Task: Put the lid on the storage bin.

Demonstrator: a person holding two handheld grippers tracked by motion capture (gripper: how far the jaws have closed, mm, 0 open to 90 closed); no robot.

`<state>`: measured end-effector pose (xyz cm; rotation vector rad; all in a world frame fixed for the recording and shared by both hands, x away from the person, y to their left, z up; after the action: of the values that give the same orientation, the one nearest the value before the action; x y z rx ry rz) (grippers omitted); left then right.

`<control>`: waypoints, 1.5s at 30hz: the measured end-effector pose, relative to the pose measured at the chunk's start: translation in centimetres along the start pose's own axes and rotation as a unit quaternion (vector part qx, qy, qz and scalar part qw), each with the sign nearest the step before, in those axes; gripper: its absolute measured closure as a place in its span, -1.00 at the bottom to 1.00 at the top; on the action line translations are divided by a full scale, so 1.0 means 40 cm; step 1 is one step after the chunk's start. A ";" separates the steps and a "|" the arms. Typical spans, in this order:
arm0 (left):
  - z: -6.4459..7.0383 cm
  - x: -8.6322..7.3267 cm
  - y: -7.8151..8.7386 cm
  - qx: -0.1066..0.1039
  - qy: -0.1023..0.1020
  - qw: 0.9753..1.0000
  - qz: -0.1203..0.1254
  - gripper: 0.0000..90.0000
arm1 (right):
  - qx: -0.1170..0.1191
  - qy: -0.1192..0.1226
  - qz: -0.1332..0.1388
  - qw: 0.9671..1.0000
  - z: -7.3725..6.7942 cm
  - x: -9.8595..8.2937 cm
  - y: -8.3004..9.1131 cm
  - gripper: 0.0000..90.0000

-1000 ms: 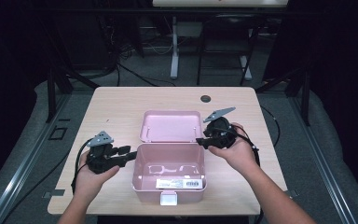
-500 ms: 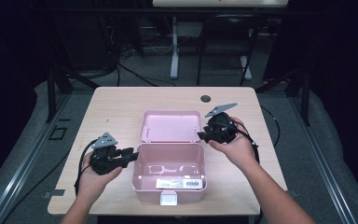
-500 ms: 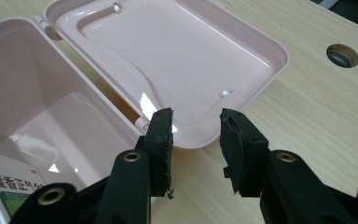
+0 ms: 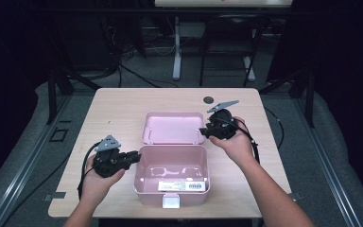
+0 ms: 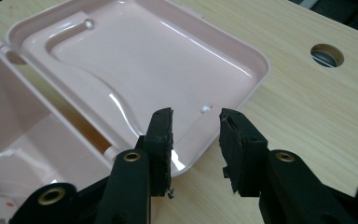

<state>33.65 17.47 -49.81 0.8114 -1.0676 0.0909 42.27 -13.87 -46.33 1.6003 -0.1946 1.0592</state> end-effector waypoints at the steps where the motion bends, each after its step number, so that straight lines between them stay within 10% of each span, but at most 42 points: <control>1: 0.000 0.000 0.000 0.000 0.001 1.000 0.001 0.72 | -0.002 -0.013 -0.001 1.000 0.003 0.001 -0.003 0.42; 19: -0.002 -0.003 0.000 -0.004 -0.005 1.000 0.006 0.71 | -0.044 -0.085 -0.005 0.995 0.062 0.013 -0.095 0.41; 45: -0.002 -0.004 0.000 -0.003 -0.003 1.000 0.007 0.71 | -0.067 -0.117 -0.027 0.991 0.066 0.023 -0.181 0.59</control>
<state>33.61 17.55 -49.97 0.7994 -1.0782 0.0967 48.72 -13.32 -50.63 1.5961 -0.3699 0.7992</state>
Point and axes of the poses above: each handheld gripper's, and its own axes: y roughly backward along the jaws, x roughly out of its top, z roughly to its right, the point moved 4 cm from there along -y, roughly forward along the jaws, and after that the axes turned 8 degrees about -x, right-handed, at the moved point
